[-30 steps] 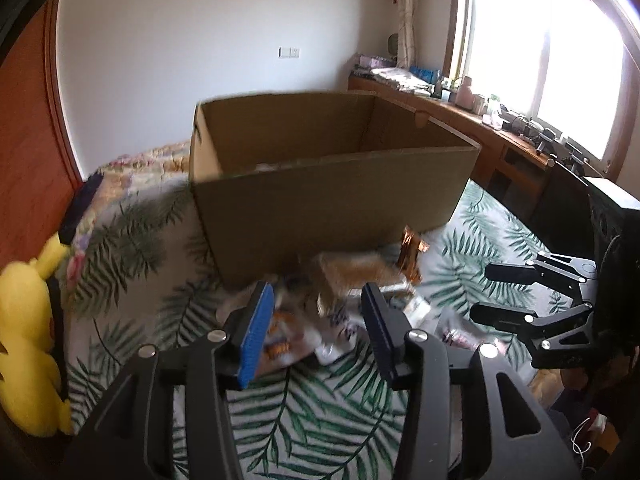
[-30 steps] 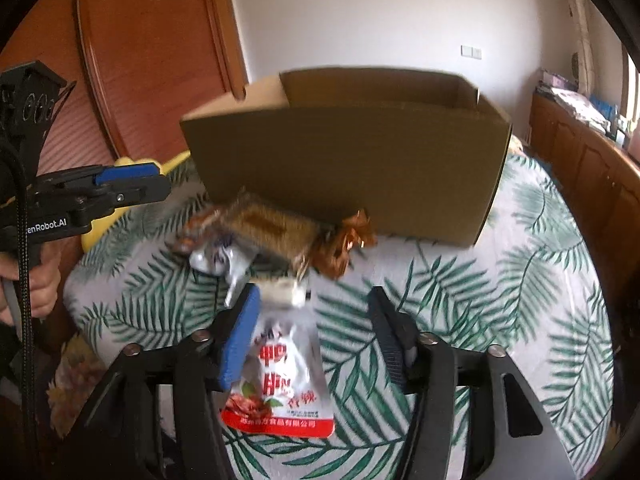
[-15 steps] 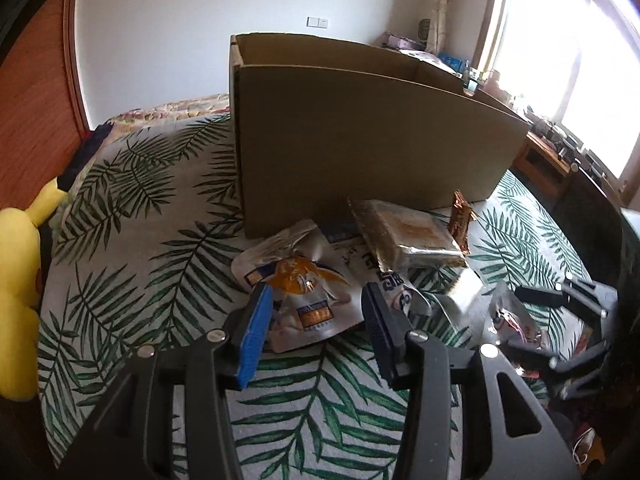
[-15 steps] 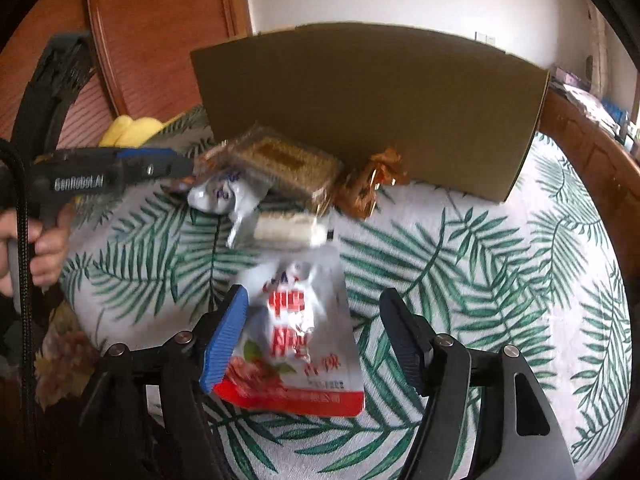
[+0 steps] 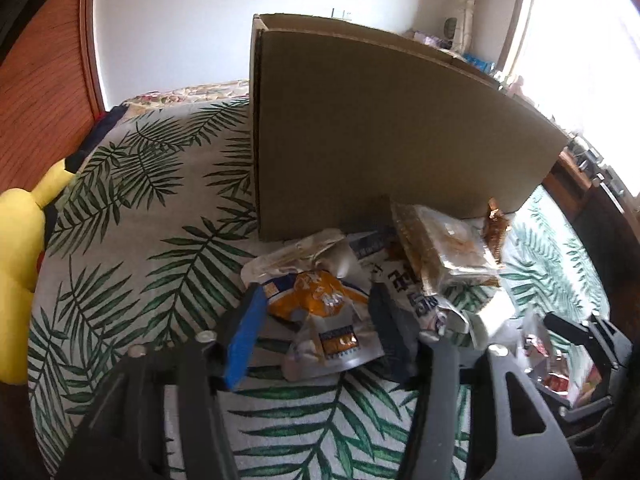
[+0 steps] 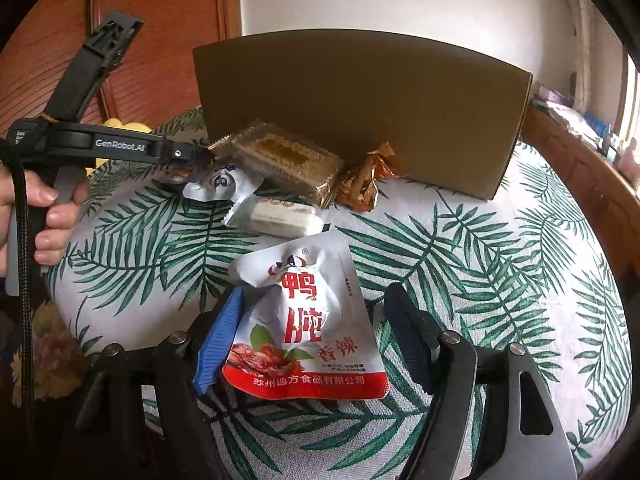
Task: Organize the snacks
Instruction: 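Close the right tool on the white duck-neck packet while the left tool grasps the silver-orange packet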
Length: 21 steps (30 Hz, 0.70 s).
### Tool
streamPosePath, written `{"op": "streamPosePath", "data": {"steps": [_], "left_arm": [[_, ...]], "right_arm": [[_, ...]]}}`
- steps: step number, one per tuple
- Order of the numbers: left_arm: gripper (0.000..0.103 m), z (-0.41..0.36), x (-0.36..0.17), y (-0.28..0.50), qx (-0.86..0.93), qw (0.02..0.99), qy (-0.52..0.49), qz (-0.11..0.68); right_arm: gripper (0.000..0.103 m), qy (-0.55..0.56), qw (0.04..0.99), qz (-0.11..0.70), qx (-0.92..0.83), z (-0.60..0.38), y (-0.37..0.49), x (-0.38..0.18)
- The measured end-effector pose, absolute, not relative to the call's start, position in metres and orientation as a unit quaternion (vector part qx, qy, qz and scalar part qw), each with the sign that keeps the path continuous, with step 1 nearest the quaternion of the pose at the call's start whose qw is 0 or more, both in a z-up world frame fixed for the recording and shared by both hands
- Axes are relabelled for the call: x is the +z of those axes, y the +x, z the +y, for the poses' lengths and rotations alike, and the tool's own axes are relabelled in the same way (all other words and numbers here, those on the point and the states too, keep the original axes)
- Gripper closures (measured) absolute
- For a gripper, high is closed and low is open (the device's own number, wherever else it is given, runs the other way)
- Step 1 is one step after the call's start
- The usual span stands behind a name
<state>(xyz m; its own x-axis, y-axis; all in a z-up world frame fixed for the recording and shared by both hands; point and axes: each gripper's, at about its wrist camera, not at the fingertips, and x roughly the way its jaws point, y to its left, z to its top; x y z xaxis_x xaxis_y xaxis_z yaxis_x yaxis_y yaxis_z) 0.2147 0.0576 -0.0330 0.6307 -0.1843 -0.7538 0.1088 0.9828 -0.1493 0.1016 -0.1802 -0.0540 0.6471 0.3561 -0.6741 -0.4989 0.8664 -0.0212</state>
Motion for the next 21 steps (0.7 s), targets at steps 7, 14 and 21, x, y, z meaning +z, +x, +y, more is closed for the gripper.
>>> {"op": "streamPosePath", "data": {"steps": [7,14,21], "left_arm": [[0.03,0.055,-0.041,0.218,-0.064,0.903,-0.033,0.424],[0.026,0.056,-0.044,0.22,-0.059,0.903,-0.034,0.424],[0.02,0.055,-0.045,0.22,-0.045,0.904,-0.032,0.425]], "right_arm": [[0.029,-0.097,0.909,0.333,0.231,-0.182,0.097,-0.056],[0.029,-0.095,0.91,0.331,0.231,-0.182,0.097,-0.056],[0.029,-0.095,0.911,0.331,0.229,-0.181,0.098,-0.056]]}}
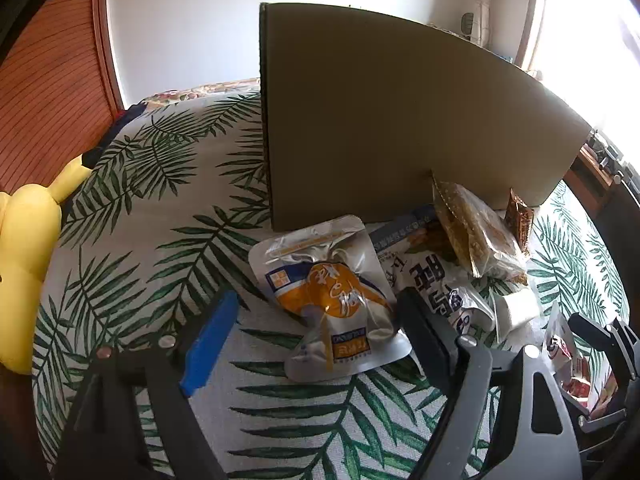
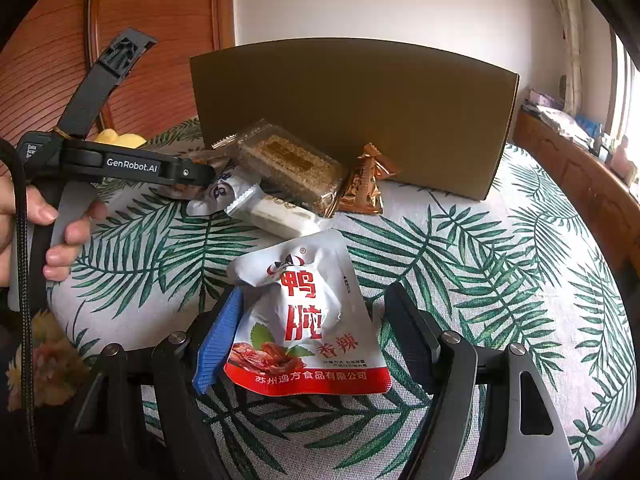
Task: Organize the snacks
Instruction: 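Close the right tool on the white duck-neck packet while the left tool grasps the silver-orange packet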
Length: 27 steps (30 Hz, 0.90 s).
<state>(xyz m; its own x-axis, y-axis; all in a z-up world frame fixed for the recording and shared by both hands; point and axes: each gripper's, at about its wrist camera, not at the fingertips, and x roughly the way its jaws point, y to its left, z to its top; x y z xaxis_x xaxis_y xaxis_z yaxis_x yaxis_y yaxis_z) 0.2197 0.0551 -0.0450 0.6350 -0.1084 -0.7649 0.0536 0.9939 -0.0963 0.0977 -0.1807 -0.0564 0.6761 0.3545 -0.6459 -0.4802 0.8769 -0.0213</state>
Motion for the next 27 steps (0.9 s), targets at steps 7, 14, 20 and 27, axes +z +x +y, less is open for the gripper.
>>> {"op": "streamPosePath", "data": {"steps": [7,14,20,27], "left_arm": [[0.02,0.054,-0.044,0.215,-0.046,0.903,-0.032,0.427],[0.021,0.053,-0.042,0.223,-0.041,0.898,-0.04,0.437],[0.02,0.053,-0.043,0.228,-0.032,0.899,-0.04,0.435],[0.053,0.049,-0.038,0.214,-0.059,0.902,-0.045,0.426]], "right_arm": [[0.029,-0.095,0.91,0.331,0.229,-0.181,0.098,-0.057],[0.029,-0.096,0.91,0.332,0.229,-0.18,0.097,-0.056],[0.029,-0.098,0.908,0.335,0.23,-0.181,0.098,-0.056],[0.029,-0.1,0.907,0.337,0.231,-0.18,0.097,-0.056]]}}
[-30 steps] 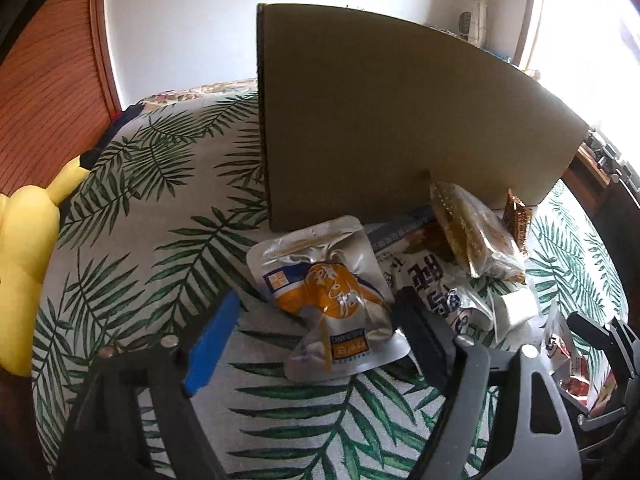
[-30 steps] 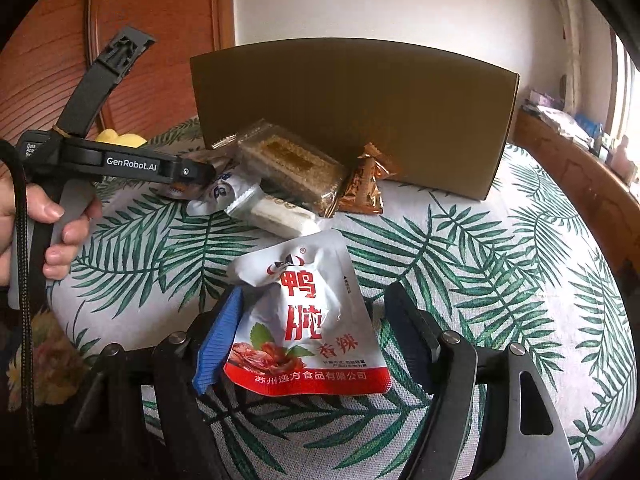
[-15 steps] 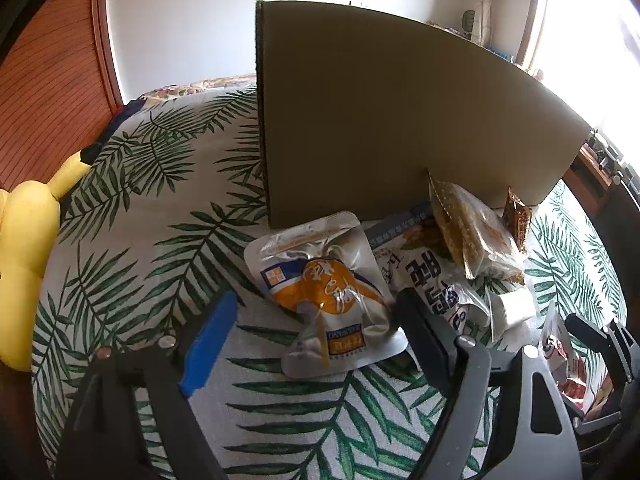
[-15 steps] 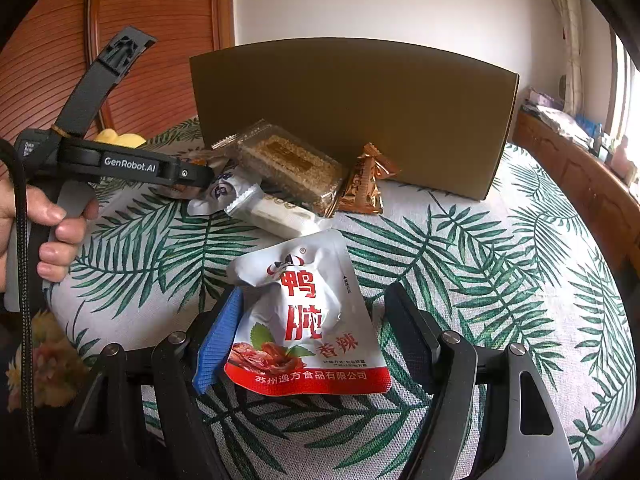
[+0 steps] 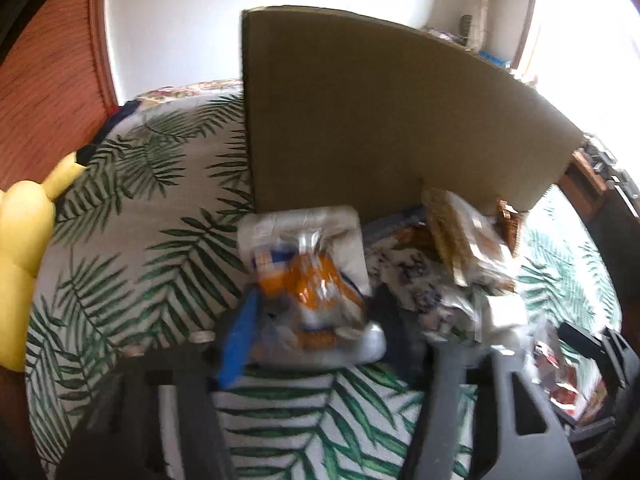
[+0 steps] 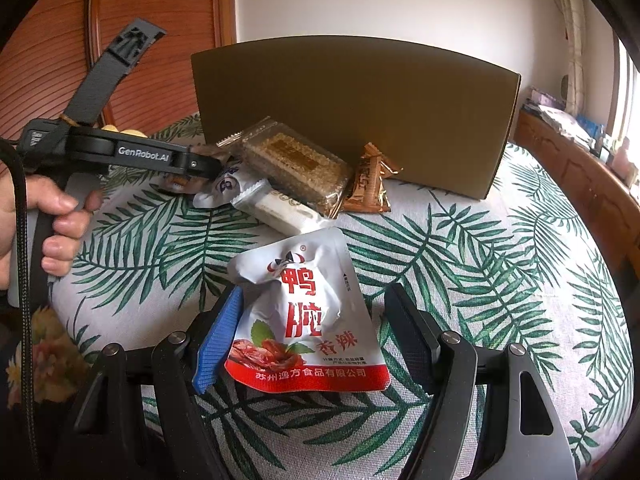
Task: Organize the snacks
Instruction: 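Close the right tool on the white duck-neck packet while the left tool grasps the silver-orange packet, then lift both packets and carry them toward the cardboard box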
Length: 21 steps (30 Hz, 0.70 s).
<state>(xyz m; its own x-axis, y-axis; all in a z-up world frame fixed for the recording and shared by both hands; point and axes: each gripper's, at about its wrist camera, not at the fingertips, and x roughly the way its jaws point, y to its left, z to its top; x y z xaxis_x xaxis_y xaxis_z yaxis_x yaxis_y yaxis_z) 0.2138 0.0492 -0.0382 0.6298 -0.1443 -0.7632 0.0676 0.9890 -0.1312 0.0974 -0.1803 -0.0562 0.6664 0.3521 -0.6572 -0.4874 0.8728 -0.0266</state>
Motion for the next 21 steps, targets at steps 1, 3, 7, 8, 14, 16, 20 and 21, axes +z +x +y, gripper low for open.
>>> {"op": "streamPosePath", "data": {"steps": [1,3,7,8,14,16,20,21], "left_arm": [[0.066,0.049,-0.036,0.21,-0.055,0.904,-0.041,0.421],[0.068,0.051,-0.033,0.203,-0.063,0.905,-0.041,0.419],[0.068,0.052,-0.033,0.19,-0.072,0.907,-0.036,0.414],[0.068,0.052,-0.032,0.187,-0.072,0.908,-0.035,0.411],[0.068,0.059,-0.027,0.165,-0.081,0.911,-0.067,0.4],[0.068,0.06,-0.025,0.158,-0.082,0.913,-0.071,0.394],[0.068,0.06,-0.018,0.146,-0.084,0.918,-0.073,0.382],[0.068,0.059,-0.016,0.144,-0.084,0.919,-0.071,0.378]], "right_arm": [[0.029,-0.101,0.907,0.337,0.231,-0.18,0.097,-0.056],[0.029,-0.1,0.907,0.338,0.232,-0.181,0.097,-0.056],[0.028,-0.101,0.905,0.342,0.233,-0.181,0.098,-0.056],[0.028,-0.102,0.904,0.343,0.233,-0.181,0.098,-0.056],[0.031,-0.108,0.898,0.354,0.236,-0.181,0.099,-0.053],[0.038,-0.109,0.897,0.356,0.237,-0.182,0.099,-0.051],[0.039,-0.11,0.894,0.361,0.243,-0.184,0.099,-0.049],[0.04,-0.106,0.894,0.362,0.243,-0.185,0.1,-0.049]]}}
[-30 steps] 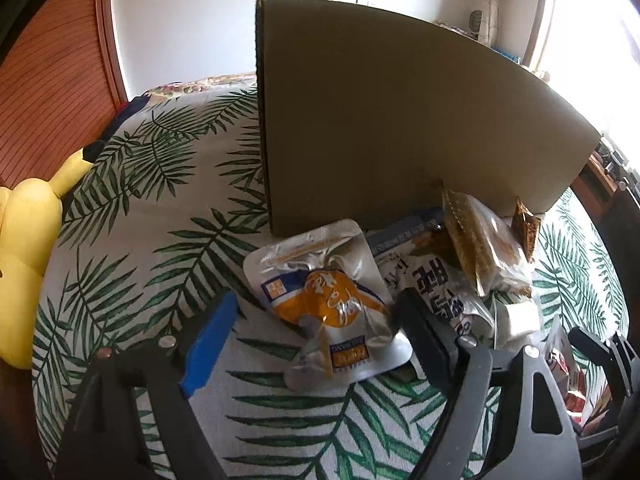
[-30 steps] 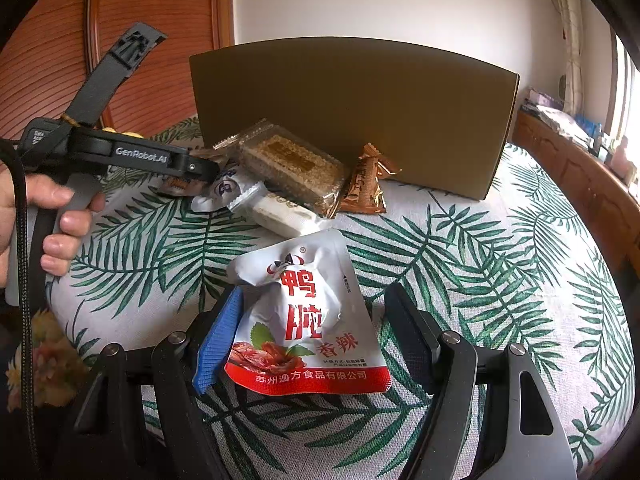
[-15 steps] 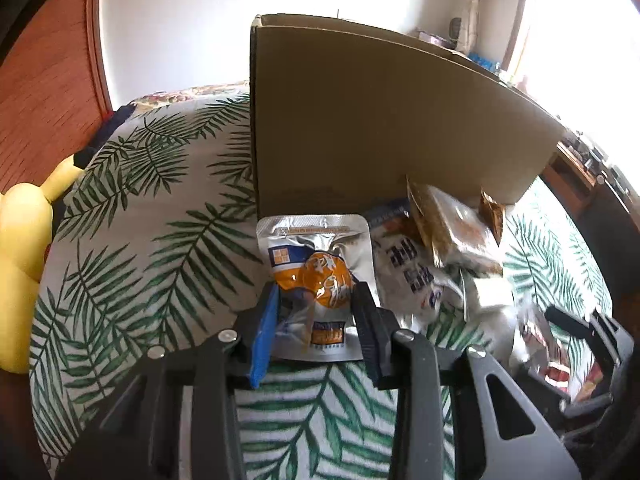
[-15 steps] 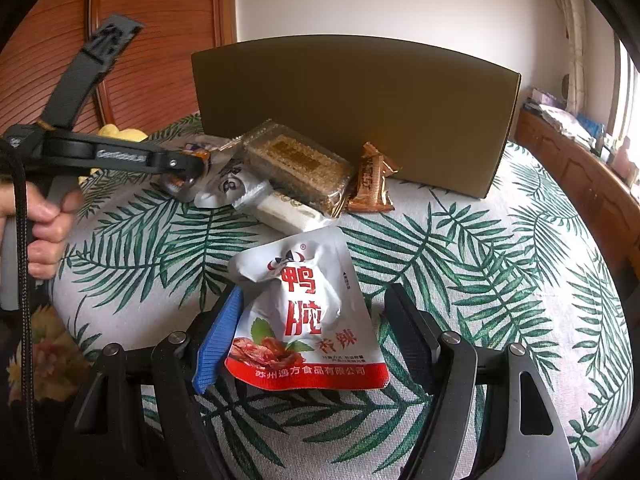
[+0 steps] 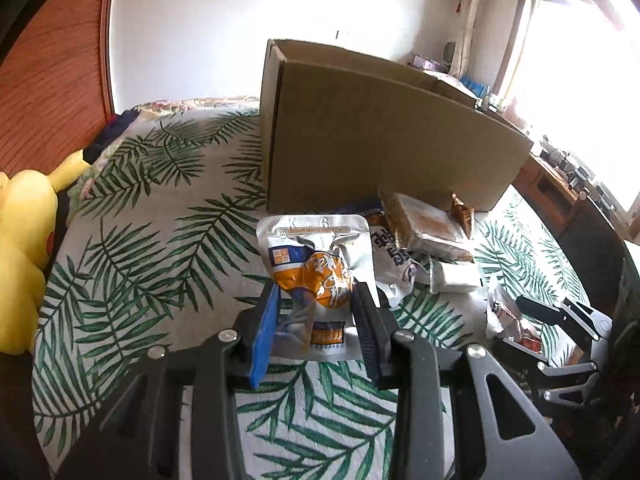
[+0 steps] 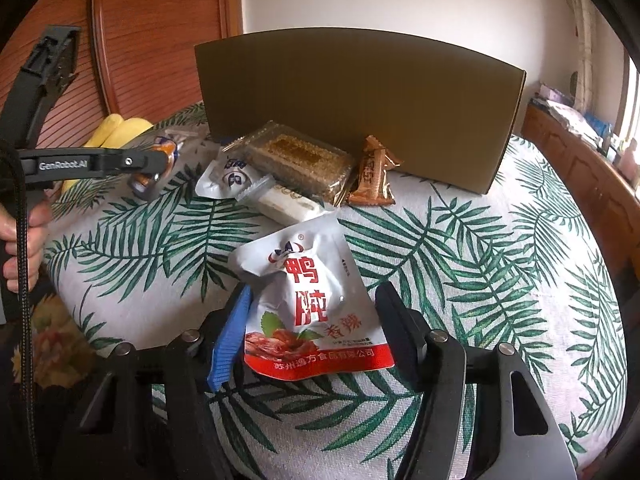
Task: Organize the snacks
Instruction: 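Lift both packets and carry them toward the cardboard box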
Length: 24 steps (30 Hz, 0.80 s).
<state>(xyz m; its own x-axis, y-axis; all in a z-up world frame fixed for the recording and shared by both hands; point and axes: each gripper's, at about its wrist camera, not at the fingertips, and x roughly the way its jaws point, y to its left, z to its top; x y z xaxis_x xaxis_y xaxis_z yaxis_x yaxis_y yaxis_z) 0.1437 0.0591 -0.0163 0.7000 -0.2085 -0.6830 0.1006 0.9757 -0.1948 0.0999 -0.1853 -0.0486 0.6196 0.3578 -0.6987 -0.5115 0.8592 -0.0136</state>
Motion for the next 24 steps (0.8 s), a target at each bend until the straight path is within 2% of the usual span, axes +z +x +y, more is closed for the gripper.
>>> {"op": "streamPosePath", "data": {"steps": [16,21,24], "left_arm": [[0.068,0.034,0.004,0.127,-0.113,0.93,-0.06,0.344],[0.068,0.031,0.002,0.126,-0.114,0.93,-0.058,0.344],[0.068,0.032,0.001,0.125,-0.114,0.93,-0.062,0.343]], "right_arm": [[0.041,-0.065,0.899,0.355,0.248,-0.204,0.096,-0.047],[0.039,-0.123,0.894,0.358,0.238,-0.186,0.098,-0.049],[0.038,-0.118,0.887,0.373,0.243,-0.185,0.104,-0.047]]}}
